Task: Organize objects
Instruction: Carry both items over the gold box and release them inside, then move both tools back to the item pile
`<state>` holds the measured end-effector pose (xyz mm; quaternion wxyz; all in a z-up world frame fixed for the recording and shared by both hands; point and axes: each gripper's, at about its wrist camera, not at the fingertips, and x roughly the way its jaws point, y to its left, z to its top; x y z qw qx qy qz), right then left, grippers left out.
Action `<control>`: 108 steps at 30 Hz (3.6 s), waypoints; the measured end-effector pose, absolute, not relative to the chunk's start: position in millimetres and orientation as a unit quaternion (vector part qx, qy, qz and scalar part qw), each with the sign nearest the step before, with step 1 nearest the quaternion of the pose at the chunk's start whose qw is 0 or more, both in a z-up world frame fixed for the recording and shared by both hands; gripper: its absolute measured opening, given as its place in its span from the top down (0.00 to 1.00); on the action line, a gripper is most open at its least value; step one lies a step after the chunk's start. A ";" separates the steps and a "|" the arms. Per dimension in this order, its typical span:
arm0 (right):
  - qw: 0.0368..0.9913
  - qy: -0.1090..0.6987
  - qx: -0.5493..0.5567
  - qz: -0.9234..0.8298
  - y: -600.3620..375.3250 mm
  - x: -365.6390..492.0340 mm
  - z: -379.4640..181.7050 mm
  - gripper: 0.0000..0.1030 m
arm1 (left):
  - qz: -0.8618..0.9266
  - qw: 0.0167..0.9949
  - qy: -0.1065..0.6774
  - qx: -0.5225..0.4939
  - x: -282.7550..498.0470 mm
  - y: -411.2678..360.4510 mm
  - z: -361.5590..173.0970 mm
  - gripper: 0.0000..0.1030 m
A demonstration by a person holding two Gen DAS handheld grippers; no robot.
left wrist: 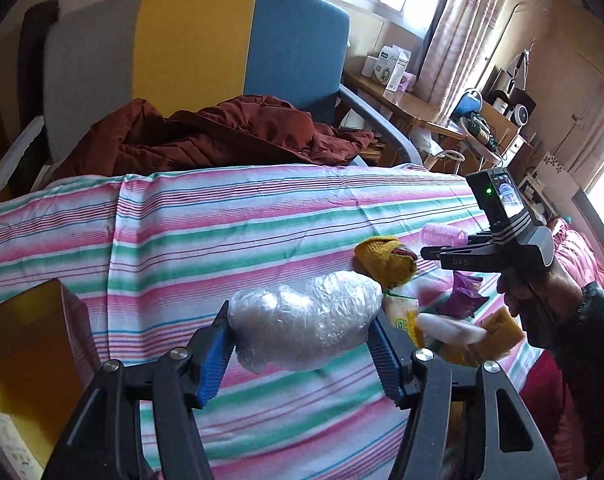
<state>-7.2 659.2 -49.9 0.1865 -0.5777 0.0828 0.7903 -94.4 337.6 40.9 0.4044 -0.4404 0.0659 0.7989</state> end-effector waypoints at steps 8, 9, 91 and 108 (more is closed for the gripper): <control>0.142 0.061 -0.516 0.842 583.0 -7.4 17.1 0.68 | 0.809 0.389 0.031 -0.440 -79.1 277.8 55.2 0.38; 0.131 0.057 -0.510 0.848 568.2 -14.6 23.1 0.68 | 0.813 0.385 0.025 -0.436 -76.6 265.6 58.6 0.38; 0.251 0.180 -0.444 0.841 471.2 125.7 29.4 0.39 | 0.832 0.391 0.109 -0.378 21.8 200.2 29.2 0.05; 0.366 0.284 -0.407 0.787 579.4 194.2 13.3 0.38 | 0.708 0.565 0.173 -0.387 80.5 368.6 -1.4 0.00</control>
